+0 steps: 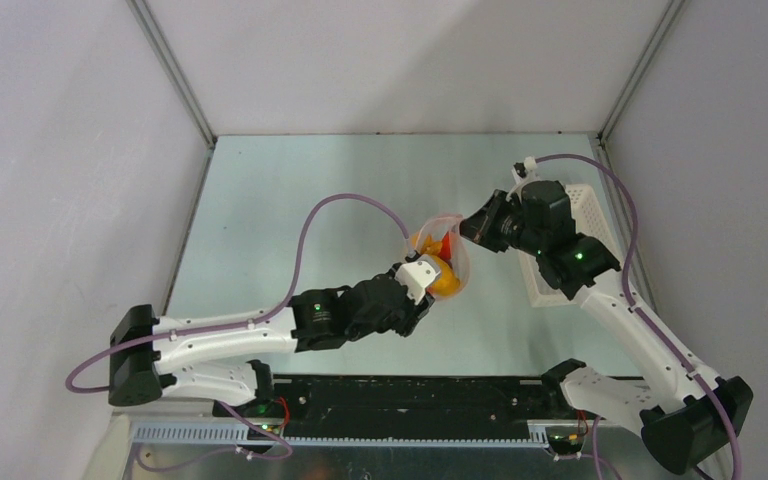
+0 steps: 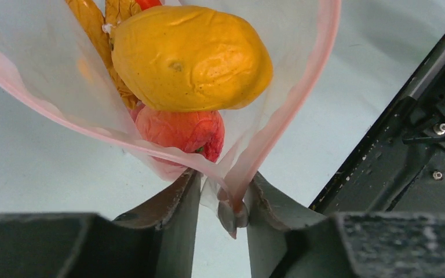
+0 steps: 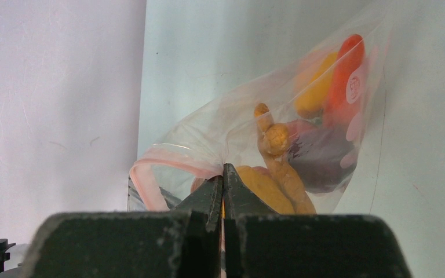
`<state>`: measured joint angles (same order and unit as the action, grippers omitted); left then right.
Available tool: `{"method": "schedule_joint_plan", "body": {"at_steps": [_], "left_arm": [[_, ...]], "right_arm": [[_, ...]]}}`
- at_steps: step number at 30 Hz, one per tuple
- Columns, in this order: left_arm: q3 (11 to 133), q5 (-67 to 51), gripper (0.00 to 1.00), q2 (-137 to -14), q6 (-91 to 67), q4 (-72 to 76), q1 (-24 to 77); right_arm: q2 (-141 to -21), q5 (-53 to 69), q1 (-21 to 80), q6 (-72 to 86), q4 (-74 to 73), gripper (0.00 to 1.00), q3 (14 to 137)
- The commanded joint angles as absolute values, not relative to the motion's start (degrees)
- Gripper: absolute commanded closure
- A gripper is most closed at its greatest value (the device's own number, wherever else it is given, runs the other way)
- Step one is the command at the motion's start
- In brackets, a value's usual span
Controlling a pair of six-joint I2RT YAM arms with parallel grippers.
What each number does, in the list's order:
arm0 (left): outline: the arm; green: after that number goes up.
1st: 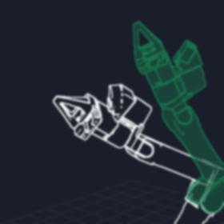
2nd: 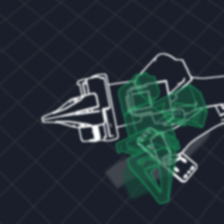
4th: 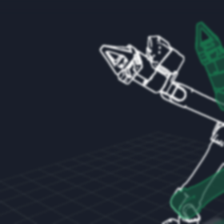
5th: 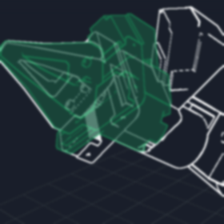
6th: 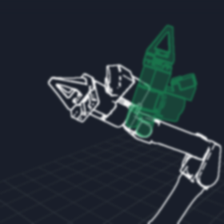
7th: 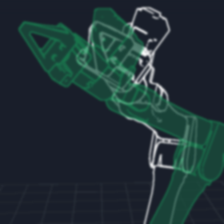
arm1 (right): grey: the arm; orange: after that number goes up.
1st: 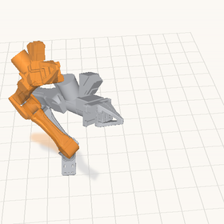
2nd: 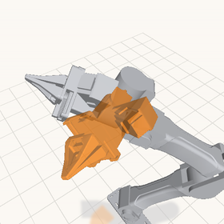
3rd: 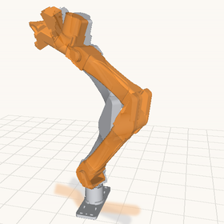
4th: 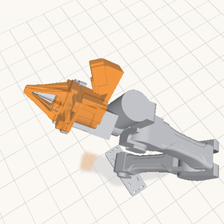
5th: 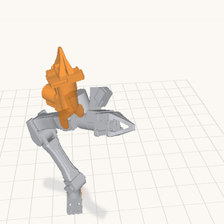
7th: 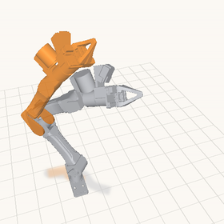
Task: Place the food in the zip-top bag and seal the zipper
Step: Zip the zipper food storage bag at the center of the board.
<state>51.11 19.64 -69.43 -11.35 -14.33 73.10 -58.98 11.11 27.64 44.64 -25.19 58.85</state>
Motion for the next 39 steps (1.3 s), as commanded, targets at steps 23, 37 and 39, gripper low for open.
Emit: {"method": "schedule_joint_plan", "body": {"at_steps": [23, 37, 39], "left_arm": [[51.93, 24.97, 1.0, -50.43, -5.74, -17.27, 71.28], [59.13, 15.99, 1.0, -57.74, -2.08, -24.74, 68.69], [59.88, 15.47, 1.0, -57.64, -1.61, -24.82, 68.65]], "right_arm": [[-47.02, 25.92, 20.17, -22.8, -36.51, 1.0, 55.79], [-46.65, 36.92, 18.54, -32.53, -34.85, 0.55, 53.23], [-45.59, 39.05, 18.54, -34.64, -35.03, 0.38, 53.26]]}}
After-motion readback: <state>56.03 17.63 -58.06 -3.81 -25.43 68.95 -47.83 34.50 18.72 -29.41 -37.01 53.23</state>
